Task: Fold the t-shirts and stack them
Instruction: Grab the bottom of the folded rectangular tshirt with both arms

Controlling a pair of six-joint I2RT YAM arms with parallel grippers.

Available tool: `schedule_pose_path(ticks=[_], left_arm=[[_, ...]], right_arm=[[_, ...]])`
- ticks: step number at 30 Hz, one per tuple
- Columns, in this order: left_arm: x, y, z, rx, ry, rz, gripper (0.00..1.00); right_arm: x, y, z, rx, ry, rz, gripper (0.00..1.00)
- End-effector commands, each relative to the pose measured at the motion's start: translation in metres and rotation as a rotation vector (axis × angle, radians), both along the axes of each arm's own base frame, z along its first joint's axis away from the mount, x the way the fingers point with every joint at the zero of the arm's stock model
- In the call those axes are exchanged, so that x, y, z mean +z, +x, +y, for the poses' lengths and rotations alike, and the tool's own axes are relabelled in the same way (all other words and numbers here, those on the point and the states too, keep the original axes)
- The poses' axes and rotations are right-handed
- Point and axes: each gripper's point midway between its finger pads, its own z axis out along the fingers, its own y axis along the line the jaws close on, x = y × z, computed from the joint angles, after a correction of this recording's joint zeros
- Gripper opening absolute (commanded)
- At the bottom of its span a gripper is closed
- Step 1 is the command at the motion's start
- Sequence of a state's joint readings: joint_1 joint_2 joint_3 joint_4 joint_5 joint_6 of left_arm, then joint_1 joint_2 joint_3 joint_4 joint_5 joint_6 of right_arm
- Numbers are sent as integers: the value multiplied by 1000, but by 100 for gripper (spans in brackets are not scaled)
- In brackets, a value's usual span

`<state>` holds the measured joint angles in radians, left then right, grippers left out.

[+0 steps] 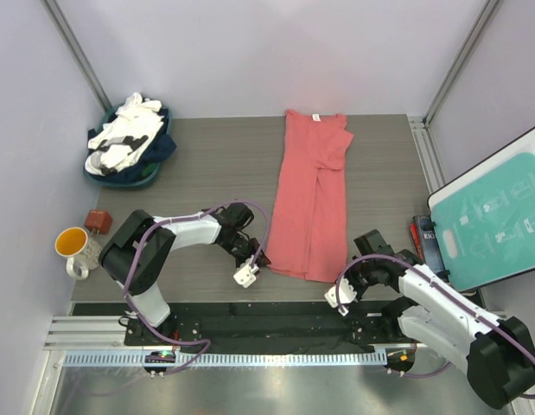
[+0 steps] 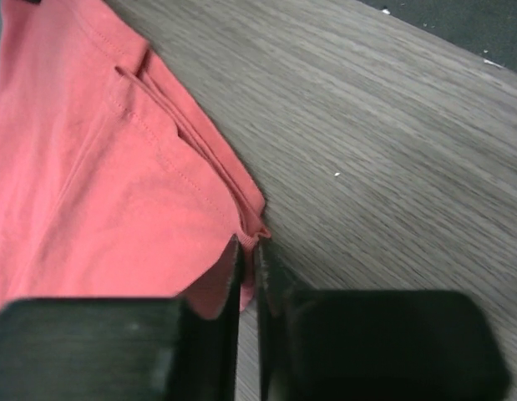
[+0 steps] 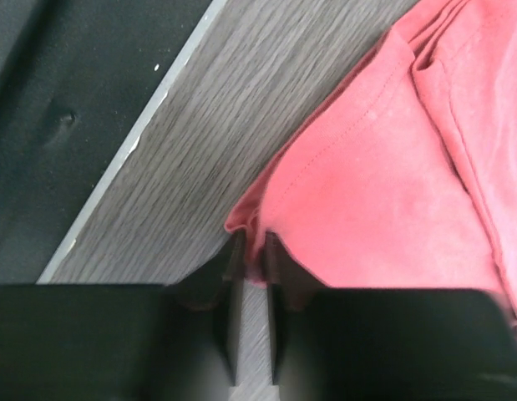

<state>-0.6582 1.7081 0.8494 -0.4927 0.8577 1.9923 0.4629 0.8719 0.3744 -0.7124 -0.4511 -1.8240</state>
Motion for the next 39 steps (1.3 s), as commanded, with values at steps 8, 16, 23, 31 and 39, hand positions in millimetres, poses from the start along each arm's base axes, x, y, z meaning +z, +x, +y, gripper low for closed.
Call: schedule_pose_path(ticks=[8,16,23,31,39], left_arm=[[28,-10,2,-138,-67,-144,0],[88,-33,8,-68,-46,43,0],[119,-80,34,-141,-9,197,0],[155,-125,52,-187,-29,351,0],[161,-105,43,-96,-37,308,0]], right_arm=[[27,-1,11,-57,73,31,1],[77,-23,31,-138,145,233,1],[108,-47,41,-145,170,356,1],[141,-88,50,-128,223,476,1],[138,-67,55,-165,223,385,1]])
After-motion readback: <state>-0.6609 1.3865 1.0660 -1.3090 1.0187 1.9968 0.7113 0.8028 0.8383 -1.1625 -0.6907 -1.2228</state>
